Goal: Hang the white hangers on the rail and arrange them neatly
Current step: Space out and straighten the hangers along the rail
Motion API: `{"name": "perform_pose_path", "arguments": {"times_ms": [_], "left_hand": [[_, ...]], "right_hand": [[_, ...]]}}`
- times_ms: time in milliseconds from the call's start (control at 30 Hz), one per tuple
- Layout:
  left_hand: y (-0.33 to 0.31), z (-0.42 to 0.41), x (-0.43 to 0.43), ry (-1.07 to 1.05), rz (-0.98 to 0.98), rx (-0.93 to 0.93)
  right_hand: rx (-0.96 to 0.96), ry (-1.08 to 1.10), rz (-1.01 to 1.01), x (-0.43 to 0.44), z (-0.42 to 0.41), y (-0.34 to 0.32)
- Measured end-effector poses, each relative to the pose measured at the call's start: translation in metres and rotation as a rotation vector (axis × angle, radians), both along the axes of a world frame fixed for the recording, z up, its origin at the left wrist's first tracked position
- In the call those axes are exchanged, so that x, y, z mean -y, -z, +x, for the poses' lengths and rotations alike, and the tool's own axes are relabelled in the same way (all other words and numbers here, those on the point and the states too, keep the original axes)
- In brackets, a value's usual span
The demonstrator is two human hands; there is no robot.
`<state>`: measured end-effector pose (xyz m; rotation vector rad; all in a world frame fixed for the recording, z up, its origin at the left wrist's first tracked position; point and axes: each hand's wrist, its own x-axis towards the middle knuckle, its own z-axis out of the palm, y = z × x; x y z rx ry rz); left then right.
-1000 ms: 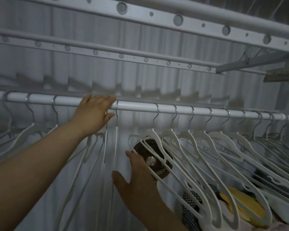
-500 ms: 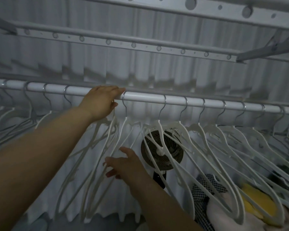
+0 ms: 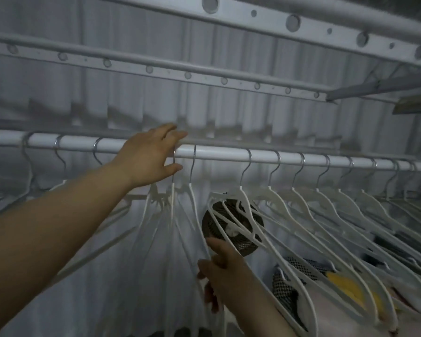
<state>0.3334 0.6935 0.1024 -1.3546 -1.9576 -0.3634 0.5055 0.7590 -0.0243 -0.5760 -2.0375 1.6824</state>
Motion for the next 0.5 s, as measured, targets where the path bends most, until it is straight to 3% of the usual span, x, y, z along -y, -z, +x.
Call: {"name": "perform_pose_path", "arguments": {"times_ms": [167, 500], "left_hand": [[-0.006, -0.018, 0.007, 0.029, -0.038, -0.014], [-0.002, -0.036, 0.003, 0.180, 0.055, -0.013]], "right_hand": [[0.032, 0.343, 0.420, 0.007, -0.001, 0.009], [-0.030, 0.532, 0.476, 0.007, 0.000, 0.015]]}}
